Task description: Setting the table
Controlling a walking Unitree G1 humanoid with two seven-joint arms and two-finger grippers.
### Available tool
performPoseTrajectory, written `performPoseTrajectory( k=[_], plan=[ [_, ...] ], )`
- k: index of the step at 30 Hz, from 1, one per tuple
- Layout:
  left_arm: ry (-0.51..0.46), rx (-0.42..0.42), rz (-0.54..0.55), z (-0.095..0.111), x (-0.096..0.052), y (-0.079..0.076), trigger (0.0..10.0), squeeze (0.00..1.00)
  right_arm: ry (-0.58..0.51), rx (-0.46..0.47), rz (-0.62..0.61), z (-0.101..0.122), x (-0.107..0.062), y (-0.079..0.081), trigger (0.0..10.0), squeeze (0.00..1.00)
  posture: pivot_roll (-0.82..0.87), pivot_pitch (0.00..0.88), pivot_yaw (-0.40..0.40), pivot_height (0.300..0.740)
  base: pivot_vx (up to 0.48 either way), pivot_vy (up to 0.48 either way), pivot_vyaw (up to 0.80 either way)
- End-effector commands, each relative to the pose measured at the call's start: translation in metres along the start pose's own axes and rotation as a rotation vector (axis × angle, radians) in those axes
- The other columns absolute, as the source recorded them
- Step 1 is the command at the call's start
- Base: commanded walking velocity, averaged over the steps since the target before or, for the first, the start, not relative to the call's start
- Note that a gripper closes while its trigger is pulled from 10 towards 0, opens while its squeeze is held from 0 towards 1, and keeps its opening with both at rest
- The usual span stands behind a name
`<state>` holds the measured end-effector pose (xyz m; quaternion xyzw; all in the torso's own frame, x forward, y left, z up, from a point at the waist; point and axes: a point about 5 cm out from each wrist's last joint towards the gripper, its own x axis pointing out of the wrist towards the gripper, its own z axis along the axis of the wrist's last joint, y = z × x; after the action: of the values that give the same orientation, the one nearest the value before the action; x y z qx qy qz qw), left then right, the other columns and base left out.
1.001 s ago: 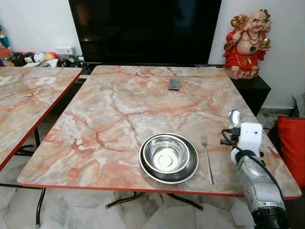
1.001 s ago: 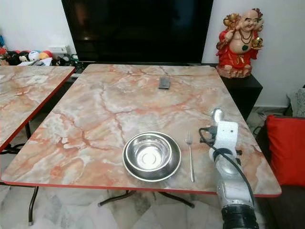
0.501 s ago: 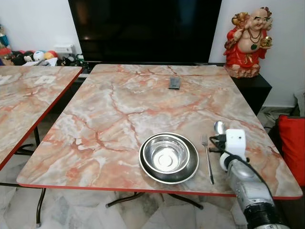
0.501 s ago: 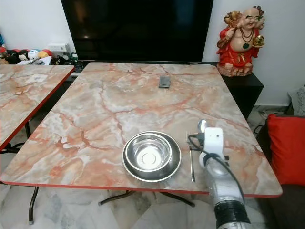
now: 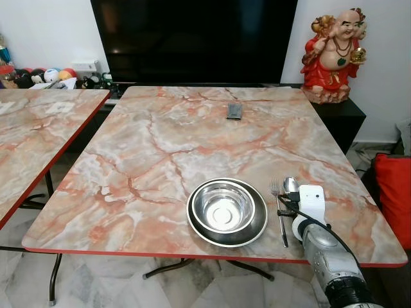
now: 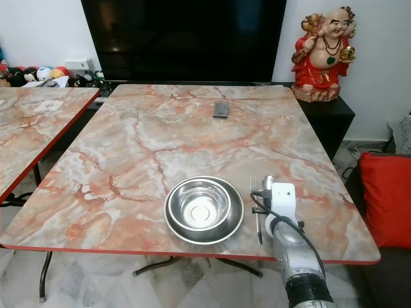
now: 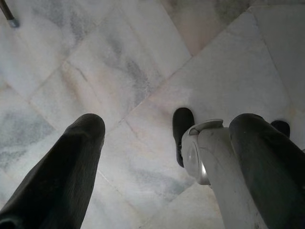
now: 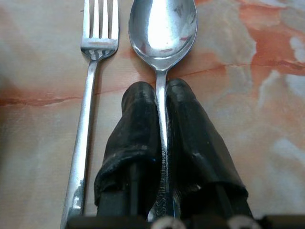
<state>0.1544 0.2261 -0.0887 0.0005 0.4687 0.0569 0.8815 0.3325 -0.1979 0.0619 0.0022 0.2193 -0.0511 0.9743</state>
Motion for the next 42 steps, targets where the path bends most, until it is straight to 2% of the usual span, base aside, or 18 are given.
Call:
performPoseTrajectory(
  k=[1, 12, 13, 14, 28, 30, 31, 42],
  plan=[
    [0.017, -0.002, 0.011, -0.002, -0.0006, 0.0038, 10.0, 0.0, -0.007, 0.008, -0.005, 0.0034, 0.0015, -0.0011, 10.0, 0.0, -0.01, 0.0, 0.035, 0.74, 0.0, 0.0, 0.0],
    [0.017, -0.004, 0.014, -0.0021, -0.0006, 0.0041, 10.0, 0.0, -0.011, 0.016, 0.0, 0.0041, 0.0039, 0.0009, 10.0, 0.0, 0.0, 0.0, 0.035, 0.74, 0.0, 0.0, 0.0],
    [0.017, -0.004, 0.013, -0.0021, -0.0006, 0.0042, 10.0, 0.0, -0.012, 0.018, 0.001, 0.0047, 0.0044, 0.001, 10.0, 0.16, 0.0, 0.0, 0.035, 0.74, 0.0, 0.0, 0.0],
    [0.017, -0.003, 0.013, -0.0021, -0.0006, 0.0042, 10.0, 0.0, -0.013, 0.019, 0.001, 0.005, 0.0045, 0.0011, 10.0, 0.17, 0.0, 0.0, 0.035, 0.74, 0.0, 0.0, 0.0],
    [0.019, -0.004, 0.013, -0.0029, -0.0008, 0.0043, 10.0, 0.0, -0.011, 0.016, 0.012, 0.004, 0.0051, 0.0036, 10.0, 0.18, 0.0, 0.0, 0.032, 0.74, 0.0, 0.0, 0.0],
    [0.019, -0.005, 0.013, -0.0028, -0.0008, 0.0043, 10.0, 0.0, -0.011, 0.02, 0.016, 0.0047, 0.0053, 0.0043, 10.0, 0.22, 0.0, 0.0, 0.031, 0.74, 0.0, 0.0, 0.0],
    [0.018, -0.005, 0.013, -0.0028, -0.0008, 0.0043, 10.0, 0.0, -0.012, 0.021, 0.017, 0.0055, 0.0054, 0.0048, 10.0, 0.5, 0.0, 0.0, 0.031, 0.74, 0.0, 0.0, 0.0],
    [0.016, -0.005, 0.013, -0.0025, -0.0007, 0.0041, 10.0, 0.0, -0.016, 0.014, 0.021, 0.0079, 0.0048, 0.0062, 10.0, 0.42, 0.0, 0.0, 0.031, 0.74, 0.0, 0.0, 0.0]
  ],
)
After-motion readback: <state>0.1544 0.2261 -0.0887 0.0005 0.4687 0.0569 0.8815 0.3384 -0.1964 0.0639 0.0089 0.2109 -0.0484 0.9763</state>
